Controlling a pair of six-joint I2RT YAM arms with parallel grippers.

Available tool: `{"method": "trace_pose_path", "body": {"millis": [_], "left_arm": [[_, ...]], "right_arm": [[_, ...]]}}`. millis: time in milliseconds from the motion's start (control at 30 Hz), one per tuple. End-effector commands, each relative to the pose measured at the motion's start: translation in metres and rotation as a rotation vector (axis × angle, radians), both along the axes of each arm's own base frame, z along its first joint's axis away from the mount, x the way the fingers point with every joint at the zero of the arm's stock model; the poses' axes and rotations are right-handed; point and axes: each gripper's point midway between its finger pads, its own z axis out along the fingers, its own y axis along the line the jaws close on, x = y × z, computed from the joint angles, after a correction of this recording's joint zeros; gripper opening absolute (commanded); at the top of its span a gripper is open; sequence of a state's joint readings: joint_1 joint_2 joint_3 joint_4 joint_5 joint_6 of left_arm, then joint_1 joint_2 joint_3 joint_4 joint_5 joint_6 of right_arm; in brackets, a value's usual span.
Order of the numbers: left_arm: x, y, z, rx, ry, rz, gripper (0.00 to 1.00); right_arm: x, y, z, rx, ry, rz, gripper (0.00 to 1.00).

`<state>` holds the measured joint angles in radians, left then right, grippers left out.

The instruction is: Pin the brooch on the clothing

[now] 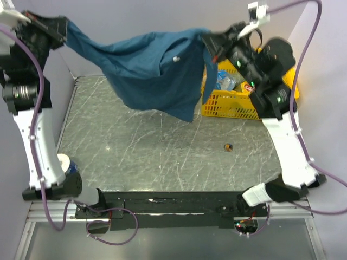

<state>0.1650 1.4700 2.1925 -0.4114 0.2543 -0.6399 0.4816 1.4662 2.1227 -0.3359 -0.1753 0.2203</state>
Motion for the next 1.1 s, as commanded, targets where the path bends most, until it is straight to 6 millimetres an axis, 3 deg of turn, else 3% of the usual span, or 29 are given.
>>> {"method": "trace_pose_path", "body": {"millis": [0,33,67,100,133,167,200,233,300,333,367,400,500,533,633,667,700,767,800,900,1067], "left_arm": [[-0.033,0.003,-0.017,-0.003,-0.012,0.045,0.01],[-0.034,0.003,-0.030,-0.008,0.012,0.048,0.01],[-0.036,0.003,-0.045,-0.014,0.047,0.046,0.01],[-0.036,0.004,-0.074,-0.022,0.111,0.055,0.01],[-0.036,0.004,-0.092,-0.025,0.158,0.056,0.01],[-0.038,0.007,-0.109,-0.027,0.200,0.074,0.01],[-0.041,0.008,-0.146,-0.037,0.293,0.082,0.01],[-0.044,0.009,-0.164,-0.045,0.333,0.092,0.01],[-0.055,0.006,-0.207,-0.059,0.423,0.082,0.01],[-0.060,0.006,-0.218,-0.059,0.443,0.090,0.01],[-0.064,0.008,-0.228,-0.061,0.464,0.105,0.01],[-0.072,0.015,-0.239,-0.064,0.482,0.151,0.01],[-0.079,0.033,-0.265,-0.062,0.567,0.260,0.01],[-0.081,0.038,-0.278,-0.051,0.621,0.290,0.01],[-0.068,0.042,-0.310,-0.035,0.775,0.292,0.21],[-0.059,0.042,-0.332,-0.031,0.859,0.273,0.39],[-0.056,0.041,-0.344,-0.036,0.904,0.265,0.51],[-0.045,0.035,-0.375,-0.039,0.992,0.211,0.88],[-0.043,0.034,-0.383,-0.049,1.015,0.205,0.98],[-0.034,0.029,-0.395,-0.076,1.037,0.174,0.96],[-0.046,-0.004,-0.379,-0.101,0.962,0.027,0.96]], "right_arm": [[-0.039,0.012,-0.029,0.017,0.018,0.139,0.00],[-0.031,0.020,-0.073,-0.022,0.105,0.146,0.00],[-0.036,0.023,-0.092,-0.038,0.134,0.156,0.00],[-0.050,0.018,-0.100,-0.041,0.139,0.162,0.00],[-0.050,0.024,-0.146,-0.085,0.228,0.165,0.00],[-0.056,0.024,-0.168,-0.102,0.273,0.168,0.00],[-0.070,0.019,-0.178,-0.105,0.287,0.177,0.00],[-0.077,0.025,-0.225,-0.158,0.373,0.202,0.00],[-0.098,0.024,-0.266,-0.222,0.451,0.235,0.00],[-0.108,0.025,-0.304,-0.279,0.523,0.253,0.00],[-0.122,0.029,-0.323,-0.315,0.563,0.287,0.00],[-0.135,0.025,-0.355,-0.365,0.638,0.299,0.00],[-0.158,0.022,-0.404,-0.423,0.747,0.332,0.00],[-0.161,0.021,-0.414,-0.430,0.769,0.331,0.00],[-0.167,0.022,-0.440,-0.478,0.820,0.352,0.00],[-0.166,0.022,-0.445,-0.490,0.833,0.346,0.00],[-0.164,0.025,-0.452,-0.511,0.856,0.344,0.00],[-0.160,0.027,-0.459,-0.529,0.874,0.338,0.00],[-0.157,0.030,-0.466,-0.545,0.898,0.331,0.00],[-0.151,0.039,-0.477,-0.554,0.947,0.331,0.00],[-0.146,0.049,-0.491,-0.564,1.013,0.333,0.00]]}}
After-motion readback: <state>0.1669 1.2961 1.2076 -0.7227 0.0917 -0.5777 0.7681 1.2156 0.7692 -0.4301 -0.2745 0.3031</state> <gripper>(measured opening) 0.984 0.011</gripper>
